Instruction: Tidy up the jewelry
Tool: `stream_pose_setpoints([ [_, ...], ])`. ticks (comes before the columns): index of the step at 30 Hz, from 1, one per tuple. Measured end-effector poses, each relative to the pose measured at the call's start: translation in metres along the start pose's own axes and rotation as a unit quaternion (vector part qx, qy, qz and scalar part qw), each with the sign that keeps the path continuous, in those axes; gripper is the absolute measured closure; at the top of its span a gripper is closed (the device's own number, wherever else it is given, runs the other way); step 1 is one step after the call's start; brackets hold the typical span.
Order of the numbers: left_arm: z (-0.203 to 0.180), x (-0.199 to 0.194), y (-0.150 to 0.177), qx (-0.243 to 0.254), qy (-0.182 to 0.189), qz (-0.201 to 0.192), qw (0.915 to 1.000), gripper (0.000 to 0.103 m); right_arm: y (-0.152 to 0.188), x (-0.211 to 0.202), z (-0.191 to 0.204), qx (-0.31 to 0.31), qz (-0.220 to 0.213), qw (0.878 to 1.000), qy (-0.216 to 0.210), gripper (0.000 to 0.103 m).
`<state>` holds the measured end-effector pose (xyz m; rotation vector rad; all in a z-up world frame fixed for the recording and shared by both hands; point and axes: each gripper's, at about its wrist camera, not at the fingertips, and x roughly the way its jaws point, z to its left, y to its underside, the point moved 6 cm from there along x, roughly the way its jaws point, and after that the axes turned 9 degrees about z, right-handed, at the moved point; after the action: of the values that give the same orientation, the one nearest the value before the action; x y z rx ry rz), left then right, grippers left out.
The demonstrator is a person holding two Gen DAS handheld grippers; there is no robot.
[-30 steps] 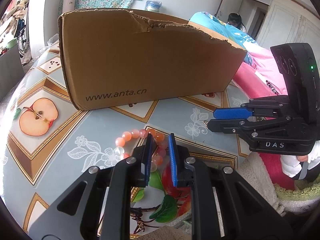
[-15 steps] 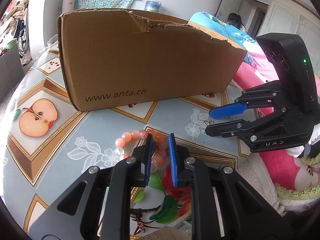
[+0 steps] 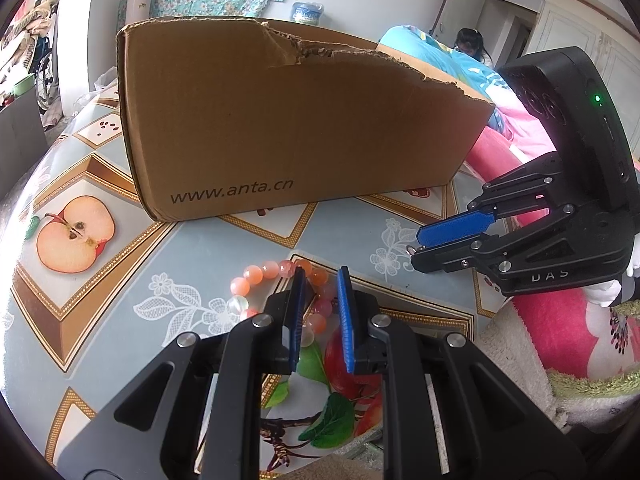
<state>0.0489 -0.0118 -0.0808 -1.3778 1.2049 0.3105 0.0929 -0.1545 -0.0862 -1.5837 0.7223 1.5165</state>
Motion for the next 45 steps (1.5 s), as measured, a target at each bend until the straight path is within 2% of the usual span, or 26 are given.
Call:
stream_pose_setpoints([
  [2, 0.0, 0.0, 0.0, -0.001, 0.001, 0.0, 1.0, 0.088, 0.0, 0.0, 0.001, 0.002, 0.001, 1.0, -0.001, 0.087],
  [10, 0.0, 0.0, 0.0, -0.002, 0.002, -0.001, 1.0, 0.088, -0.001, 0.002, 0.002, 0.013, 0.003, 1.0, 0.0, 0.087],
  [14, 0.0, 0.0, 0.0, -0.002, 0.002, -0.001, 1.0, 0.088, -0.002, 0.002, 0.001, 0.016, 0.003, 1.0, -0.001, 0.092],
  [19, 0.0, 0.0, 0.0, -0.003, 0.003, -0.001, 1.0, 0.088, -0.001, -0.006, -0.002, 0.033, -0.001, 0.999, -0.003, 0.092],
  [22, 0.0, 0.0, 0.001, -0.003, 0.004, -0.002, 1.0, 0.088, -0.001, -0.007, -0.008, 0.061, 0.007, 0.998, -0.014, 0.087],
  [23, 0.0, 0.0, 0.0, -0.004, 0.005, -0.002, 1.0, 0.088, -0.001, -0.006, -0.01, 0.072, 0.011, 0.997, -0.018, 0.077],
  [25, 0.0, 0.0, 0.0, -0.005, 0.007, -0.003, 1.0, 0.088, 0.0, -0.004, -0.012, 0.079, 0.015, 0.997, -0.014, 0.071],
  [33, -0.001, 0.0, 0.0, -0.007, 0.013, -0.004, 0.9999, 0.088, -0.003, 0.002, -0.003, 0.071, 0.015, 0.997, 0.012, 0.071],
  [42, 0.005, -0.002, 0.001, -0.012, 0.018, -0.006, 0.9997, 0.088, -0.001, 0.001, 0.006, 0.084, 0.013, 0.996, 0.019, 0.072],
  [45, 0.005, -0.001, 0.002, -0.012, 0.019, -0.006, 0.9997, 0.088, 0.001, 0.0, 0.009, 0.089, 0.011, 0.996, 0.017, 0.076],
])
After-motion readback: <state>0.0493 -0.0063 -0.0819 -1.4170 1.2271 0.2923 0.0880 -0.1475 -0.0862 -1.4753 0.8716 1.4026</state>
